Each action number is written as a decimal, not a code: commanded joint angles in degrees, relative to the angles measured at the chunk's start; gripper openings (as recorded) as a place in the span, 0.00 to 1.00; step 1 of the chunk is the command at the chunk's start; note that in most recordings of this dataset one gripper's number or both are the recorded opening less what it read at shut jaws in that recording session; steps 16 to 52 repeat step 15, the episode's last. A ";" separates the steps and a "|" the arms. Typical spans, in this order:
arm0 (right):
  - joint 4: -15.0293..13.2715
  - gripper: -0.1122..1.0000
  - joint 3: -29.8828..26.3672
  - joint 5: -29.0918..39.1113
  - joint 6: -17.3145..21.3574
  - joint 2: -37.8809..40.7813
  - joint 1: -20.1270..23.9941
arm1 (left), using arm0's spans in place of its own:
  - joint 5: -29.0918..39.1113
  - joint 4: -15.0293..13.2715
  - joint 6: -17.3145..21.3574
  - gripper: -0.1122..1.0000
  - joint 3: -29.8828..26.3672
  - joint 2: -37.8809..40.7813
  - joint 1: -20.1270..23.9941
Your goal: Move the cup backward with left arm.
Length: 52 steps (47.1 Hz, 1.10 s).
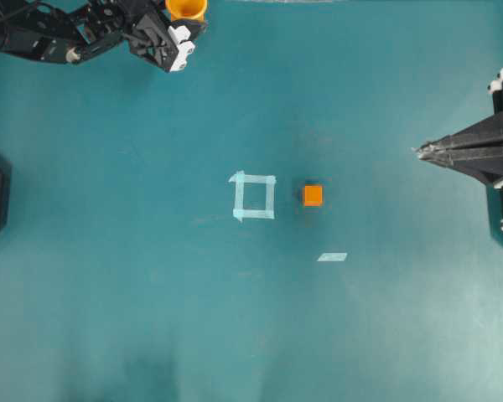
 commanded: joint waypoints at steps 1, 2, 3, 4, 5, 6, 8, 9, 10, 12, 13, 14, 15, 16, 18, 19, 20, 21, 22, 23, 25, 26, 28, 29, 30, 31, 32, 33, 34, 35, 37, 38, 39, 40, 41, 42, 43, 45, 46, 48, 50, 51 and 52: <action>0.09 0.10 -1.67 -0.26 0.00 0.35 -0.09 | -0.35 0.09 -0.09 0.69 -0.62 -0.88 0.26; 0.09 0.10 -1.67 -0.18 0.00 0.35 -0.09 | -0.35 0.09 -0.09 0.69 -0.62 -0.88 0.26; 0.00 0.10 -1.67 -0.26 0.00 0.35 -0.09 | -0.35 0.09 -0.09 0.69 -0.62 -0.88 0.26; 0.00 0.10 -1.58 -0.26 0.00 0.35 -0.09 | -0.35 0.09 -0.18 0.69 -0.62 -0.88 0.18; 0.00 0.10 -1.58 -0.18 0.00 0.35 -0.09 | -0.35 0.09 -0.18 0.69 -0.62 -0.88 0.26; 0.09 0.10 -1.58 -0.26 0.00 0.35 -0.09 | -0.35 0.09 -0.18 0.69 -0.62 -0.88 0.26; 0.00 0.10 -1.67 -0.18 0.00 0.35 -0.09 | -0.35 0.09 -0.18 0.69 -0.62 -0.88 0.26; 0.09 0.10 -1.67 -0.26 0.00 0.35 -0.09 | -0.35 0.09 -0.18 0.69 -0.53 -0.88 0.26; 0.09 0.10 -1.58 -0.26 0.00 0.35 -0.09 | -0.35 0.09 -0.18 0.69 -0.53 -0.88 0.18; 0.09 0.10 -1.58 -0.26 0.00 0.35 -0.09 | -0.35 0.09 -0.18 0.69 -0.53 -0.88 0.26; 0.09 0.10 -1.58 -0.18 0.00 0.35 -0.09 | -0.35 0.09 -0.18 0.69 -0.44 -0.97 0.26; 0.00 0.10 -1.67 -0.18 0.00 0.35 -0.09 | -0.35 0.09 -0.09 0.69 -0.44 -0.88 0.18; 0.09 0.10 -1.58 -0.18 0.00 0.35 -0.09 | -0.35 0.09 -0.09 0.69 -0.44 -0.88 0.26; 0.09 0.10 -1.58 -0.18 0.00 0.35 -0.09 | -0.35 0.09 -0.09 0.69 -0.44 -0.88 0.26; 0.09 0.10 -1.58 -0.18 0.00 0.35 -0.09 | -0.35 0.09 -0.09 0.69 -0.44 -0.88 0.26; 0.09 0.10 -1.58 -0.18 0.00 0.35 -0.09 | -0.35 0.09 -0.09 0.69 -0.44 -0.88 0.26; 0.09 0.10 -1.58 -0.18 0.00 0.35 -0.09 | -0.35 0.09 -0.09 0.69 -0.44 -0.88 0.26; 0.09 0.10 -1.58 -0.18 0.00 0.35 -0.09 | -0.35 0.09 -0.09 0.69 -0.44 -0.88 0.26; 0.09 0.10 -1.58 -0.18 0.00 0.35 -0.09 | -0.35 0.09 -0.09 0.69 -0.44 -0.88 0.26; 0.09 0.10 -1.58 -0.18 0.00 0.35 -0.09 | -0.35 0.09 -0.09 0.69 -0.44 -0.88 0.26; 0.09 0.10 -1.58 -0.18 0.00 0.35 -0.09 | -0.35 0.09 -0.09 0.69 -0.44 -0.88 0.26; 0.09 0.10 -1.58 -0.18 0.00 0.35 -0.09 | -0.35 0.09 -0.09 0.69 -0.44 -0.88 0.26; 0.09 0.10 -1.58 -0.18 0.00 0.35 -0.09 | -0.35 0.09 -0.09 0.69 -0.44 -0.88 0.26; 0.09 0.10 -1.58 -0.18 0.00 0.35 -0.09 | -0.35 0.09 -0.09 0.69 -0.44 -0.88 0.26; 0.09 0.10 -1.58 -0.18 0.00 0.35 -0.09 | -0.35 0.09 -0.09 0.69 -0.44 -0.88 0.26; 0.09 0.10 -1.58 -0.18 0.00 0.35 -0.09 | -0.35 0.09 -0.09 0.69 -0.44 -0.88 0.26; 0.09 0.10 -1.58 -0.18 0.00 0.35 -0.09 | -0.35 0.09 -0.09 0.69 -0.44 -0.88 0.26; 0.09 0.10 -1.58 -0.18 0.00 0.35 -0.09 | -0.35 0.09 -0.09 0.69 -0.44 -0.88 0.26; 0.09 0.10 -1.58 -0.18 0.00 0.35 -0.09 | -0.35 0.09 -0.09 0.69 -0.44 -0.88 0.26; 0.09 0.10 -1.58 -0.18 0.00 0.35 -0.09 | -0.35 0.09 -0.09 0.69 -0.44 -0.88 0.26; 0.09 0.10 -1.58 -0.18 0.00 0.35 -0.09 | -0.35 0.09 -0.09 0.69 -0.44 -0.88 0.26; 0.09 0.10 -1.58 -0.18 0.00 0.35 -0.09 | -0.35 0.09 -0.09 0.69 -0.44 -0.88 0.26; 0.09 0.10 -1.58 -0.18 0.00 0.35 -0.09 | -0.35 0.09 -0.09 0.69 -0.44 -0.88 0.26; 0.09 0.10 -1.58 -0.18 0.00 0.35 -0.09 | -0.35 0.09 -0.09 0.69 -0.44 -0.88 0.26; 0.09 0.10 -1.58 -0.18 0.00 0.35 -0.09 | -0.35 0.09 -0.09 0.69 -0.44 -0.88 0.26; 0.09 0.10 -1.58 -0.18 0.00 0.35 -0.09 | -0.35 0.09 -0.09 0.69 -0.44 -0.88 0.26; 0.09 0.10 -1.58 -0.18 0.00 0.35 -0.09 | -0.35 0.09 -0.09 0.69 -0.44 -0.88 0.26; 0.09 0.10 -1.58 -0.18 0.00 0.35 -0.09 | -0.35 0.09 -0.09 0.69 -0.44 -0.88 0.26; 0.09 0.10 -1.58 -0.18 0.00 0.35 -0.09 | -0.35 0.09 -0.09 0.69 -0.44 -0.88 0.26; 0.09 0.10 -1.58 -0.18 0.00 0.35 -0.09 | -0.35 0.09 -0.09 0.69 -0.44 -0.88 0.26; 0.09 0.10 -1.58 -0.18 0.00 0.35 -0.09 | -0.35 0.09 -0.09 0.69 -0.44 -0.88 0.26; 0.09 0.10 -1.58 -0.18 0.00 0.35 -0.09 | -0.35 0.09 -0.09 0.69 -0.44 -0.88 0.26; 0.09 0.10 -1.58 -0.18 0.00 0.35 -0.09 | -0.35 0.09 -0.09 0.69 -0.44 -0.88 0.26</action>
